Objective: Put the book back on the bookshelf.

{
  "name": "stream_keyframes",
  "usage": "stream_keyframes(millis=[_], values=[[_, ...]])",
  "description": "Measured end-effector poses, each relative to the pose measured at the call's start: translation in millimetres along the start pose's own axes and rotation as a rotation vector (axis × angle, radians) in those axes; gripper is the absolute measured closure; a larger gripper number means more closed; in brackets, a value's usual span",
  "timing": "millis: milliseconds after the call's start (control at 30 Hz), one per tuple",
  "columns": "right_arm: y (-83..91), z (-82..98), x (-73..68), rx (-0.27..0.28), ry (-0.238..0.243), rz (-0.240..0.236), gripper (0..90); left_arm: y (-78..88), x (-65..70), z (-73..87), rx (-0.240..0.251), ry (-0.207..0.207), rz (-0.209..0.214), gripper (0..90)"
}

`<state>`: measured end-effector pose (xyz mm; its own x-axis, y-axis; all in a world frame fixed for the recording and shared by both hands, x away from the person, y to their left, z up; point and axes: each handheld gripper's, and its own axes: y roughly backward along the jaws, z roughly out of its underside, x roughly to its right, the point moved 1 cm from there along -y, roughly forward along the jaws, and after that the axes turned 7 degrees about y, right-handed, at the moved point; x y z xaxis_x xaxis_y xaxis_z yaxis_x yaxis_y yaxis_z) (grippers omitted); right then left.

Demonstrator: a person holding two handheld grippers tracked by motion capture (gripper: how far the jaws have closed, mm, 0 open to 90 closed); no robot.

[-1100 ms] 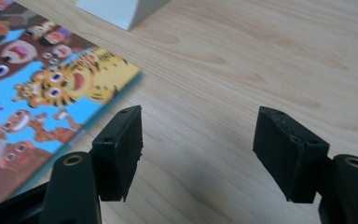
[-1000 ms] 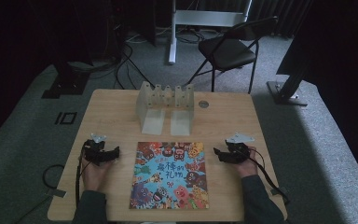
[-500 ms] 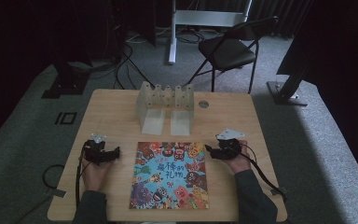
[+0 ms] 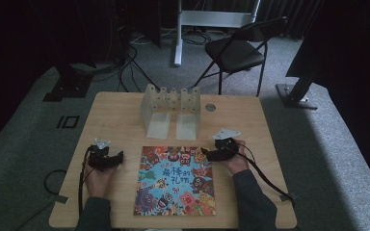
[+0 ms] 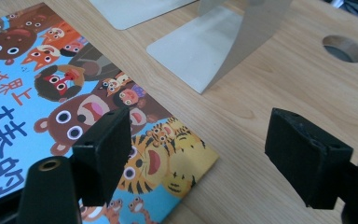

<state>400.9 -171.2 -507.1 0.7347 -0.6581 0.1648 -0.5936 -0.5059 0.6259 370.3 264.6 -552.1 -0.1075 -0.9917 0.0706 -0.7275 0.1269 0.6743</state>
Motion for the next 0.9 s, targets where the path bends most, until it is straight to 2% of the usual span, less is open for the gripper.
stream_keyframes(millis=[33,67,100,133,267,367,467,500,567,667,767,833,900], values=[[-1.7,0.2,-0.2,-0.005,-0.003,-0.004,22.0,0.6,2.6,0.4,0.009,-0.025,-0.014,35.7],[-1.7,0.2,-0.2,-0.005,-0.003,-0.004,22.0,0.6,2.6,0.4,0.009,-0.025,-0.014,35.7],[-7.3,1.5,0.2,-0.010,-0.003,-0.026,22.0,0.9,4.6,0.7,0.016,-0.047,-0.020,36.4],[-9.5,2.2,0.0,-0.015,-0.006,-0.035,22.0,1.0,4.5,0.7,0.016,-0.048,-0.014,37.8],[-18.3,5.5,-0.3,-0.039,-0.017,-0.070,22.2,0.5,1.2,0.4,0.004,-0.005,0.016,40.1],[-23.3,8.3,-0.5,-0.052,-0.024,-0.092,22.2,1.5,2.8,-0.7,-0.012,0.005,-0.001,39.5],[-27.4,10.7,-1.2,-0.059,-0.034,-0.121,22.2,2.9,6.5,-1.0,-0.029,-0.007,-0.005,36.9],[-28.8,11.5,-1.6,-0.066,-0.033,-0.126,22.2,3.5,7.7,-1.1,-0.029,-0.010,0.005,35.8],[-31.8,13.3,-2.1,-0.082,-0.032,-0.132,22.8,8.7,12.4,-1.9,0.003,-0.018,0.026,31.1],[-35.5,16.4,-1.2,-0.097,-0.035,-0.127,22.8,16.8,20.5,-1.9,0.048,-0.034,0.083,26.5],[-36.0,17.9,0.8,-0.089,-0.054,-0.135,23.0,19.9,31.1,0.8,0.040,-0.068,0.127,21.0],[-36.2,17.7,2.1,-0.087,-0.054,-0.136,23.1,22.9,38.3,2.5,0.042,-0.091,0.149,19.8],[-37.4,17.9,3.7,-0.089,-0.058,-0.142,23.2,26.9,44.2,3.2,0.047,-0.101,0.191,19.7]])
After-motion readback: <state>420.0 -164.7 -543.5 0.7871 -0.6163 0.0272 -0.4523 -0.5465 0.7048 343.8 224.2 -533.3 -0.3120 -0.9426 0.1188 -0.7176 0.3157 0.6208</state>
